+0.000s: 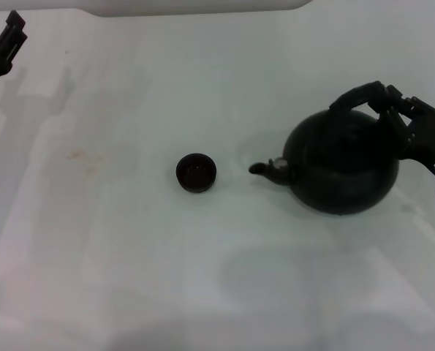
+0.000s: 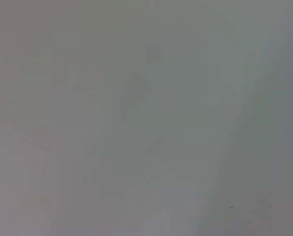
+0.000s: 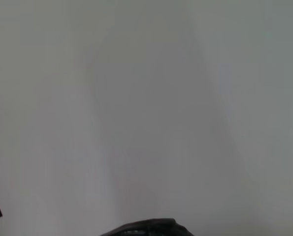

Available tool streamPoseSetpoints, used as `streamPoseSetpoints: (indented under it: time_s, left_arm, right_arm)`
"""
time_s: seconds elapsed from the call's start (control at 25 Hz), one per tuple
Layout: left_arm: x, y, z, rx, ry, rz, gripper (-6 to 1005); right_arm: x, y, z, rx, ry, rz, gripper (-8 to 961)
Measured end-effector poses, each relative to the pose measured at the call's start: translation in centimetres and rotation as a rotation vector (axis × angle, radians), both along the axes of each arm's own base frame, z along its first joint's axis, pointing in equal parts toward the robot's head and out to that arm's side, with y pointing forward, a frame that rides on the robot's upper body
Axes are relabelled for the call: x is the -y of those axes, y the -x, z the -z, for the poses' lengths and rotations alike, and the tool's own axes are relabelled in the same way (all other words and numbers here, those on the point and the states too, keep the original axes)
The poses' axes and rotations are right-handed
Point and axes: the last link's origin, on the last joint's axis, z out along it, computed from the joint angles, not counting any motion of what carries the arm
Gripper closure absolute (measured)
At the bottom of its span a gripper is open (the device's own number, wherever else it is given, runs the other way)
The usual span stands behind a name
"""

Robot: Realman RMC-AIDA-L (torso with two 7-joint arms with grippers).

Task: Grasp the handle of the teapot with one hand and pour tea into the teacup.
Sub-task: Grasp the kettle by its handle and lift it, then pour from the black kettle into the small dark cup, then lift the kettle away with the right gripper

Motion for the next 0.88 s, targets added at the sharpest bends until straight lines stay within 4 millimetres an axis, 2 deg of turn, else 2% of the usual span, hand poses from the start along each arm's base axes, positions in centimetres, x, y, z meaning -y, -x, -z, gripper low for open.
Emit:
streamPoseSetpoints:
  time_s: [0.24,0.48,0.52,0.56,0.88]
  left_arm:
    - [0.1,0.1,0.0,0.002,0.001,-0.003,135]
    - [0.1,0.1,0.1,0.002,0.003,-0.003,135]
    - [0.1,0.1,0.1,0.002,0.004,-0.003,135]
    - [0.1,0.1,0.1,0.002,0.005,-0.002,135]
    - [0.3,0.2,0.2,0.004,0.008,-0.006,136]
  right_arm:
    - [-0.6,0.9,0.0,0.002,-0.011,-0.042,748]
    - [-3.5,4.0,0.0,0.035,-0.049,-0.172,752]
    - [-4.4,5.1,0.2,0.056,-0.058,-0.213,753]
    - [-4.4,5.1,0.2,0.056,-0.058,-0.213,754]
    - [-6.0,7.4,1.3,0.246,-0.148,-0.326,776]
